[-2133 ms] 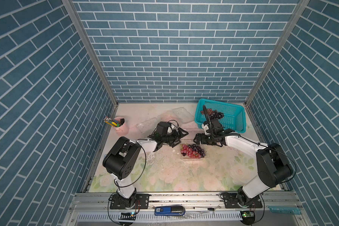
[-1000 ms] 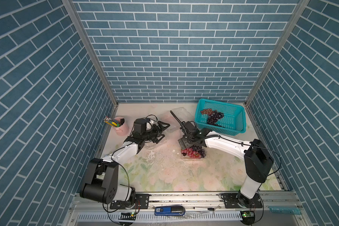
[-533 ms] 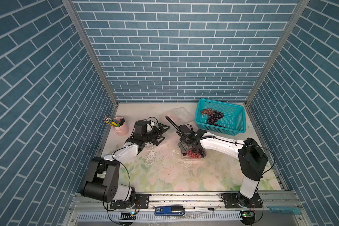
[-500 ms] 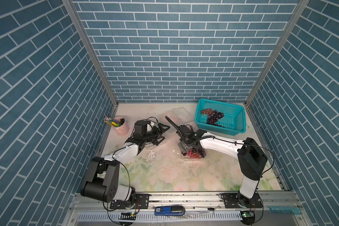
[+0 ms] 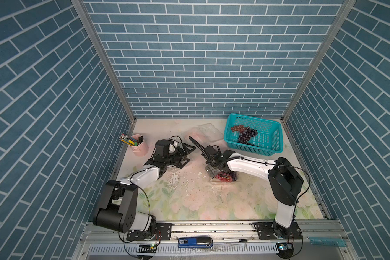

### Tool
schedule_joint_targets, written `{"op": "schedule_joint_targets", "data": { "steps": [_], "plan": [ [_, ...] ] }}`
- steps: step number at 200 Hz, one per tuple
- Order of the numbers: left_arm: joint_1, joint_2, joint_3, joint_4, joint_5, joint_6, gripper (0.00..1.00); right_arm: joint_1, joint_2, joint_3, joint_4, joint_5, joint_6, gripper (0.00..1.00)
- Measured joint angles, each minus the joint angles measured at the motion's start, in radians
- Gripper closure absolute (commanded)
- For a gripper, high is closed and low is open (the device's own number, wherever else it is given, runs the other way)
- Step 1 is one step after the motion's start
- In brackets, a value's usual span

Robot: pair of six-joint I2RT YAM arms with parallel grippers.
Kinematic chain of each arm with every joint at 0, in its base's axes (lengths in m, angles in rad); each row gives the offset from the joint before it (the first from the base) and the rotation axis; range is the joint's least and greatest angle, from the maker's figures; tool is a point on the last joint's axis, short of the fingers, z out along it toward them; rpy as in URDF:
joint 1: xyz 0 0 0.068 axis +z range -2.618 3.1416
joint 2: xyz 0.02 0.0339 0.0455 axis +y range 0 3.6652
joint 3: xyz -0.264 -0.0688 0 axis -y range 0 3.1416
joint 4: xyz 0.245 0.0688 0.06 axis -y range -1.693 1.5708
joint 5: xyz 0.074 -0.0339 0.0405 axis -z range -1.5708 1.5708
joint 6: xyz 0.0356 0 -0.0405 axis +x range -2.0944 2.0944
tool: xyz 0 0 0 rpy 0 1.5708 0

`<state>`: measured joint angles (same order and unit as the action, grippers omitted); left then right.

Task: Pack grapes into containers
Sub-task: Adjust the grape in the packing box.

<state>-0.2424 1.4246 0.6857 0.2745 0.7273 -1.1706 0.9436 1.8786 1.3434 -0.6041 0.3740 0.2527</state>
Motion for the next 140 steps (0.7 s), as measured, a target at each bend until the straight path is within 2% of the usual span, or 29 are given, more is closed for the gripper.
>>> {"op": "schedule_joint_targets", "data": {
  "steps": [38,78,110,140],
  "plan": [
    [-0.022,0.018,0.000,0.000,-0.002,0.003,0.00,-0.001,-0.034,0.008,-0.017,0.000,0.000,0.01],
    [-0.054,0.035,0.015,-0.014,-0.008,0.016,0.00,-0.022,-0.148,0.003,-0.020,-0.006,0.002,0.01],
    [-0.092,0.080,0.054,-0.013,-0.012,0.023,0.00,-0.098,-0.305,-0.084,0.017,-0.043,0.017,0.01],
    [-0.120,0.122,0.074,-0.013,-0.015,0.024,0.00,-0.177,-0.387,-0.189,0.050,-0.092,0.058,0.01]
  ]
}}
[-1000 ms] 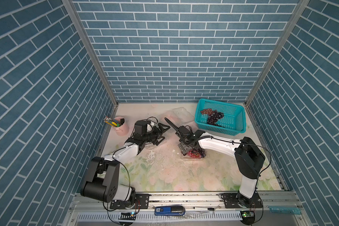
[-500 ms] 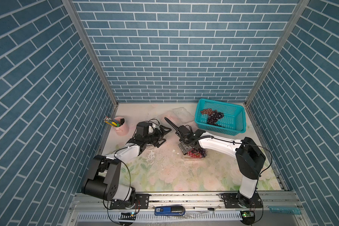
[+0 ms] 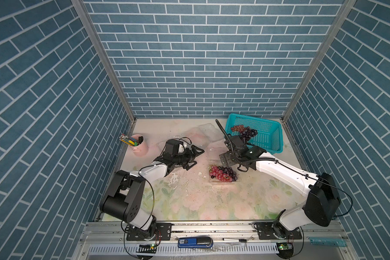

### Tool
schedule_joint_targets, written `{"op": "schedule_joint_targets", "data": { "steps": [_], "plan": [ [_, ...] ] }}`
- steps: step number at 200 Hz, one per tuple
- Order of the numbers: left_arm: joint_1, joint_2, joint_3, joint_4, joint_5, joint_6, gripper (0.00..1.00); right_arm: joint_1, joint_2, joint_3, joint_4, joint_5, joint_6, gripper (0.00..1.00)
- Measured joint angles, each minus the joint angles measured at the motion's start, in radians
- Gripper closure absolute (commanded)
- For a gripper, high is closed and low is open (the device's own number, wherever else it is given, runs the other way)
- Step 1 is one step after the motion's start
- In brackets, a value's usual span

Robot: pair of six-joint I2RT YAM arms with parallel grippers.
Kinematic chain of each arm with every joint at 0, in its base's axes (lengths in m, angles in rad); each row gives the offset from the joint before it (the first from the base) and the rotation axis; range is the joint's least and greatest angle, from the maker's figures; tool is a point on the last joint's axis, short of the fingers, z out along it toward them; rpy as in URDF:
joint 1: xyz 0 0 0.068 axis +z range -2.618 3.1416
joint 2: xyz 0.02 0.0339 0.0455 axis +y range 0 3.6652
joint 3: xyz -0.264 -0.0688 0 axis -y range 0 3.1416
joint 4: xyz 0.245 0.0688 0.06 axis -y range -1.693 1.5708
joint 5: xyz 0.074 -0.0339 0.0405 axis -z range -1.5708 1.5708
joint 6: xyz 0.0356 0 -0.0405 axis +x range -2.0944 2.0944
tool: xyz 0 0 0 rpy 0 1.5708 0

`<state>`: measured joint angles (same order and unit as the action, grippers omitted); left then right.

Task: Pack grapes into containers
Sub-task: Adjust the grape in the packing box, then close the packing box at the center of the board.

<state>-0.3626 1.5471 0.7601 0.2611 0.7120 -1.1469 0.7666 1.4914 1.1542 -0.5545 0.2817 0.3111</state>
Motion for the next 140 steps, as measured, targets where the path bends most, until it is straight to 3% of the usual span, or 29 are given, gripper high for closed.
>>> {"op": "schedule_joint_targets", "data": {
  "steps": [73,140],
  "plan": [
    [-0.078,0.150,0.120,0.002,-0.016,0.017,0.00,-0.127,-0.066,-0.253,0.139,-0.230,0.128,0.01],
    [-0.106,0.293,0.215,0.006,-0.034,0.059,0.00,-0.189,-0.022,-0.297,0.304,-0.417,0.183,0.01]
  ]
}}
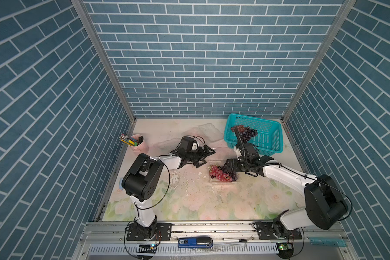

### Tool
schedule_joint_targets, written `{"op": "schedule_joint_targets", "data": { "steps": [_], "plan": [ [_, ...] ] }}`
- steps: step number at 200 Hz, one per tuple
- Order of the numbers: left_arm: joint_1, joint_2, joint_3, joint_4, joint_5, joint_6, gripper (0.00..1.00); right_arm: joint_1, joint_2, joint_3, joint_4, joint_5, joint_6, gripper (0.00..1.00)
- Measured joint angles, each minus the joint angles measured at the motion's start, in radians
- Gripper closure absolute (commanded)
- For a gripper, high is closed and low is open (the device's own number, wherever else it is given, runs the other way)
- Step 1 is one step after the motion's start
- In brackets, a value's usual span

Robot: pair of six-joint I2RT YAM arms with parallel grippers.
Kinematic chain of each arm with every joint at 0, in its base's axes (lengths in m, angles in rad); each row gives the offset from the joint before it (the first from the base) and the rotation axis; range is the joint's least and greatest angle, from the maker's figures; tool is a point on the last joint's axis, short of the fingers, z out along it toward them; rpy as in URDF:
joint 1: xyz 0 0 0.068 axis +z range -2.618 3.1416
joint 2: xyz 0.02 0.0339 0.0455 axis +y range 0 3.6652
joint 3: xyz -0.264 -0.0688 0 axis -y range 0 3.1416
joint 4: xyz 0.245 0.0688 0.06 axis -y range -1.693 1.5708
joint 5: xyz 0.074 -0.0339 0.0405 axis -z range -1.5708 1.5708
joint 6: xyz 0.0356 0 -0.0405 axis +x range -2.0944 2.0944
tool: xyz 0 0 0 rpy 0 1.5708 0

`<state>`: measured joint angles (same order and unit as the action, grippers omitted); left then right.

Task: Pack grapes into containers
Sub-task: Close the packing box at the center of the board.

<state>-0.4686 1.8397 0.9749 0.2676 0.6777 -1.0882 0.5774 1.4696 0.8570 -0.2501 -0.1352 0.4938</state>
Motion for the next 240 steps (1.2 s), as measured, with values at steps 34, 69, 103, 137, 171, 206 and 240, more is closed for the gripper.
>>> {"op": "schedule_joint_targets", "data": {
  "steps": [34,69,103,137,171,206,240],
  "plan": [
    [-0.001,0.053,0.042,0.027,-0.008,0.003,0.00,-0.009,0.072,0.008,0.058,-0.068,-0.001,0.01],
    [-0.002,0.071,0.042,0.039,-0.011,0.000,0.01,-0.009,0.127,0.034,0.086,-0.103,-0.002,0.01],
    [-0.003,0.068,0.040,0.043,-0.016,0.000,0.00,-0.009,0.128,0.065,0.102,-0.126,-0.022,0.01],
    [-0.003,0.027,0.022,0.044,-0.024,0.000,0.01,-0.009,0.137,0.094,0.115,-0.154,-0.051,0.01],
    [-0.003,-0.034,-0.003,0.045,-0.029,0.000,0.00,-0.013,0.141,0.094,0.127,-0.181,-0.068,0.01],
    [-0.003,-0.080,-0.030,0.047,-0.029,0.002,0.00,-0.013,0.145,0.094,0.133,-0.195,-0.089,0.01],
    [-0.003,-0.082,-0.067,0.071,-0.029,-0.001,0.00,-0.013,0.159,0.094,0.134,-0.208,-0.104,0.01]
  ]
}}
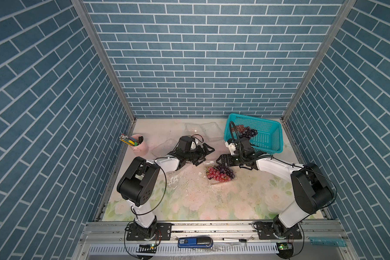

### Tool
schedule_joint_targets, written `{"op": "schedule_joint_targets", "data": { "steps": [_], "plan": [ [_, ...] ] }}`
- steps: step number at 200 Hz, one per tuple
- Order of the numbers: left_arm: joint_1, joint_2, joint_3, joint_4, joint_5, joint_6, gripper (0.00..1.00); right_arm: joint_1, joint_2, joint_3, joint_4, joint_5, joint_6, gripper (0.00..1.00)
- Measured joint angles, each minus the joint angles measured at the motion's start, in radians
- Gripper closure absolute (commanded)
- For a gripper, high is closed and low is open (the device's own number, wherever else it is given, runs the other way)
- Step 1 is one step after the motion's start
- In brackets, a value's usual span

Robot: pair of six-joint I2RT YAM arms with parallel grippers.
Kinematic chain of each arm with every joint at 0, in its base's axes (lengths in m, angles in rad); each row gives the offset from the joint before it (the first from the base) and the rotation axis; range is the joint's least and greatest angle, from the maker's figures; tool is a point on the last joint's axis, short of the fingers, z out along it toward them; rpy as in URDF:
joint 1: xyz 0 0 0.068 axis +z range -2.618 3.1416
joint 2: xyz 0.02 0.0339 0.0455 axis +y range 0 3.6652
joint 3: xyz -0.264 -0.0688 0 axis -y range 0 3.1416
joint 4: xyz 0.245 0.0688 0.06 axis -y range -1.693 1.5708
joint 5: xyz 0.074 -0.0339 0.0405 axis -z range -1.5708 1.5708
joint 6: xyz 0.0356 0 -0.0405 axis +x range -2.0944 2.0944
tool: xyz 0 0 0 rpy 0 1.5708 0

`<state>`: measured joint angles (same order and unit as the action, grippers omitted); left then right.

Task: Pack grapes into containers
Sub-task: Close the packing box at the center of the board.

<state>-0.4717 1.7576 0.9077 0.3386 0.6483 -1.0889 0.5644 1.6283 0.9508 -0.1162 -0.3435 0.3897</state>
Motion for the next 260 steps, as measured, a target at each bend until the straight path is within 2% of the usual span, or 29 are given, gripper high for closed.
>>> {"op": "schedule_joint_targets", "data": {
  "steps": [73,152,260],
  "plan": [
    [0.000,-0.072,-0.032,-0.004,-0.005,0.007,0.00,0.000,0.040,0.060,-0.016,-0.023,-0.031,0.01],
    [0.004,-0.075,-0.031,-0.005,-0.007,0.017,0.00,-0.016,0.033,0.061,-0.026,-0.027,-0.032,0.01],
    [0.006,-0.163,-0.004,-0.083,0.001,0.096,0.00,-0.119,-0.210,-0.091,-0.037,-0.037,0.011,0.01]
  ]
}}
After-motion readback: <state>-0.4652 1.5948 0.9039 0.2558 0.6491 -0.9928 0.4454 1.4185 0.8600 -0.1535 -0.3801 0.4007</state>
